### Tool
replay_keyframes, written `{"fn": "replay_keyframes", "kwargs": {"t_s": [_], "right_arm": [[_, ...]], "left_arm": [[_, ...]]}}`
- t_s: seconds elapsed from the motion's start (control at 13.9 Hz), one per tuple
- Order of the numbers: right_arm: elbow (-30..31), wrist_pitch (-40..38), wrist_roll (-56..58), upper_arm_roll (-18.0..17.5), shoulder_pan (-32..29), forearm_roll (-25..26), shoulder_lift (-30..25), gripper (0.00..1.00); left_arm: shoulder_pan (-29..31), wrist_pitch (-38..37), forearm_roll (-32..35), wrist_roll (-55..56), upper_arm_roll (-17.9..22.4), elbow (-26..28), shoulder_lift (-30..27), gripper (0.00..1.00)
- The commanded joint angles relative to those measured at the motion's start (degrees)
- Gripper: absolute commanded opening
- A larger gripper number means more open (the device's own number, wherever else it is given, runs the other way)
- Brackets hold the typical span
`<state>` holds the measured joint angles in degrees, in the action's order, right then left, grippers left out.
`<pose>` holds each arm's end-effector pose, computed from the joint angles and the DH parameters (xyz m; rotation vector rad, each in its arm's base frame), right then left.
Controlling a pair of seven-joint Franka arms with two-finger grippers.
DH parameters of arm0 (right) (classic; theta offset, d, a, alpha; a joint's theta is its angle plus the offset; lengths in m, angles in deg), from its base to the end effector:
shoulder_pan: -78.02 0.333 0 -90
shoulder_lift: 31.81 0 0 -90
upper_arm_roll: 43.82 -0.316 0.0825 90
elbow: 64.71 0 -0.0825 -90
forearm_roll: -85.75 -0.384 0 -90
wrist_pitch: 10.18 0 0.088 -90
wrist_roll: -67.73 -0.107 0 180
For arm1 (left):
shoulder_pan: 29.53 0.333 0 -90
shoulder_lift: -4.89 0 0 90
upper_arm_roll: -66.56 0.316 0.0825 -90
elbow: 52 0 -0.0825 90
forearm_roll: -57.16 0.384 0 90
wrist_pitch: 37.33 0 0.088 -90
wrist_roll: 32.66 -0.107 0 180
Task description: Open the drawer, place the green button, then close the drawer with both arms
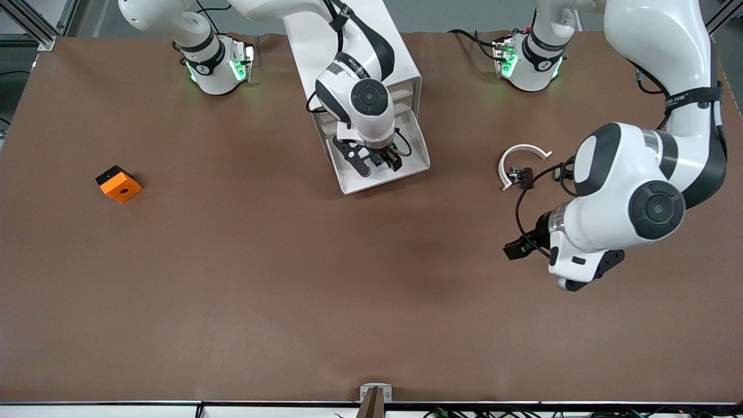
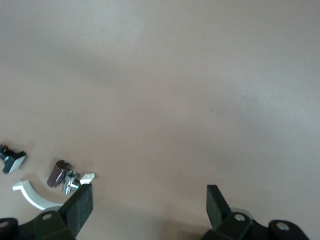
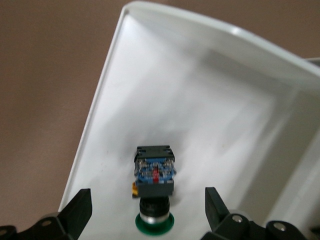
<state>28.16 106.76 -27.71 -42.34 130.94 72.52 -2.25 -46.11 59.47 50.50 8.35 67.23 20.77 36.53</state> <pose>0.4087 0.5363 0.3171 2.7936 -1.3151 -0.3207 0.6712 -0.2047 0.4260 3.0179 0.7038 -0.2612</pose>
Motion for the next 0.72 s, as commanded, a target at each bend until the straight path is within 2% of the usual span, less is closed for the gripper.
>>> {"fn": "replay_keyframes", "kwargs": {"t_s": [0.0, 0.14, 0.29, 0.65], "right_arm": [[-7.41, -12.74, -0.19, 0.36, -3.42, -1.18, -2.48, 1.00], [-13.74, -22.50, 0.25, 0.36, -6.41, -1.09, -2.75, 1.00], [-16.83, -29.28, 1.73, 0.28, -9.49, -1.09, -5.10, 1.00], [-15.45, -41.08, 24.64, 0.45, -18.98, -0.48, -15.30, 1.00]], "left_arm": [[-0.74, 8.20, 1.82, -2.51, -2.94, 8.15, -1.49, 1.00], [-1.70, 14.35, 2.00, -2.51, -4.61, 13.60, -1.84, 1.00], [-4.15, 19.36, 2.00, -2.42, -4.79, 18.09, -2.10, 1.00], [-8.91, 27.73, 1.74, 0.48, -5.06, 23.46, 0.00, 1.00]]}}
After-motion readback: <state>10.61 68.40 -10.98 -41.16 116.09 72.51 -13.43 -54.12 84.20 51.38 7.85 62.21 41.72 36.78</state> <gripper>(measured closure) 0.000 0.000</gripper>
